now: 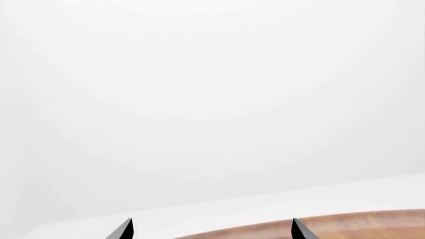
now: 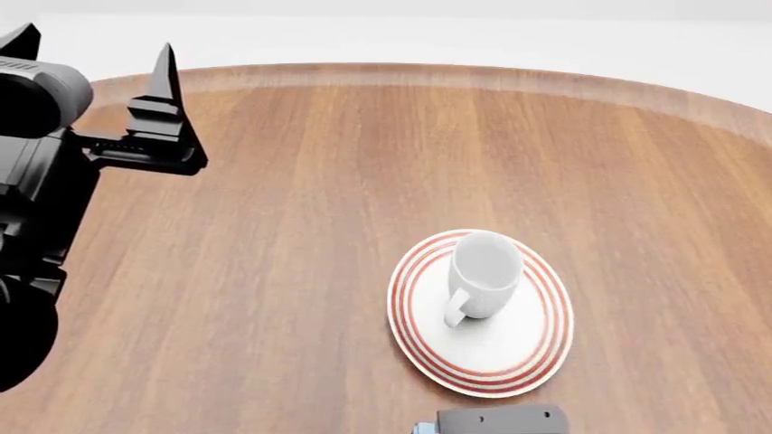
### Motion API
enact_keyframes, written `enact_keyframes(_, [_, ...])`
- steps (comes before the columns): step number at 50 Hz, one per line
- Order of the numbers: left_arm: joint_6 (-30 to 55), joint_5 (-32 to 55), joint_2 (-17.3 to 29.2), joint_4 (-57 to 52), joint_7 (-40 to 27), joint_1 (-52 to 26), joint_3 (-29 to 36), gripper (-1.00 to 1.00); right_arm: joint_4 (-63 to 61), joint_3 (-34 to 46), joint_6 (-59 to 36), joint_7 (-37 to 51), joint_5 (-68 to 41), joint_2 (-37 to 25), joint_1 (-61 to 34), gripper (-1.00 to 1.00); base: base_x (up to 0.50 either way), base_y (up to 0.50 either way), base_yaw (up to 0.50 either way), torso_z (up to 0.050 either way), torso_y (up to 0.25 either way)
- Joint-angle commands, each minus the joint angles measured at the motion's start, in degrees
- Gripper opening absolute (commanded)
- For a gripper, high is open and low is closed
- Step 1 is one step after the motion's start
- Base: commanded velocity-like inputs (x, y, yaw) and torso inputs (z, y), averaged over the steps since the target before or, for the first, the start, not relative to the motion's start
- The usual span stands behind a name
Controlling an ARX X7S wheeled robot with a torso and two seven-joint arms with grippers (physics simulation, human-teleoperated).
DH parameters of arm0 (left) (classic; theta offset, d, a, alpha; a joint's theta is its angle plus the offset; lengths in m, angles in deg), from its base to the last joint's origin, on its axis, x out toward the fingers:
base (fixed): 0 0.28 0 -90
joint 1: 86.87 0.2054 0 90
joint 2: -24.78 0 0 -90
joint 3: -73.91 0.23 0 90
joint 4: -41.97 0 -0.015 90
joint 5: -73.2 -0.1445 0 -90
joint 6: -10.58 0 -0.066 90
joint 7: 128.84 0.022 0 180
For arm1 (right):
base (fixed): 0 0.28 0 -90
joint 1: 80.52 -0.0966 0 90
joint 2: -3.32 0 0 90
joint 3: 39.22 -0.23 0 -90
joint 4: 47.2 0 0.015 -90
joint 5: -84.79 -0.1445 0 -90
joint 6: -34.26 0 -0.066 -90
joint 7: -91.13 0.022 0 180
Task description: Pick up the white mug and put it on the plate, and put the chocolate pudding to the right of the plate.
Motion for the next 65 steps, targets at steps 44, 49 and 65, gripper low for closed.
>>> enact_keyframes(44, [0.31, -1.06, -1.32, 0.00, 1.41, 1.03, -1.79, 1.00, 4.88, -0.03, 0.41, -0.12, 1.75, 0.84, 0.02, 1.00, 0.00, 0.00, 0.00, 0.000, 0.000])
enact_keyframes(49, [0.31, -1.09, -1.32, 0.04, 1.44, 1.10, -1.86, 1.00, 5.56, 0.44, 1.17, -0.43, 2.33, 0.35, -0.21, 1.00, 0.00, 0.00, 0.00, 0.000, 0.000])
enact_keyframes(65, [0.39, -1.18, -1.50, 0.21, 1.60, 1.28, -2.01, 1.00, 7.35, 4.92, 5.77, -5.13, 8.03, -2.44, 0.55, 1.00, 0.00, 0.00, 0.00, 0.000, 0.000])
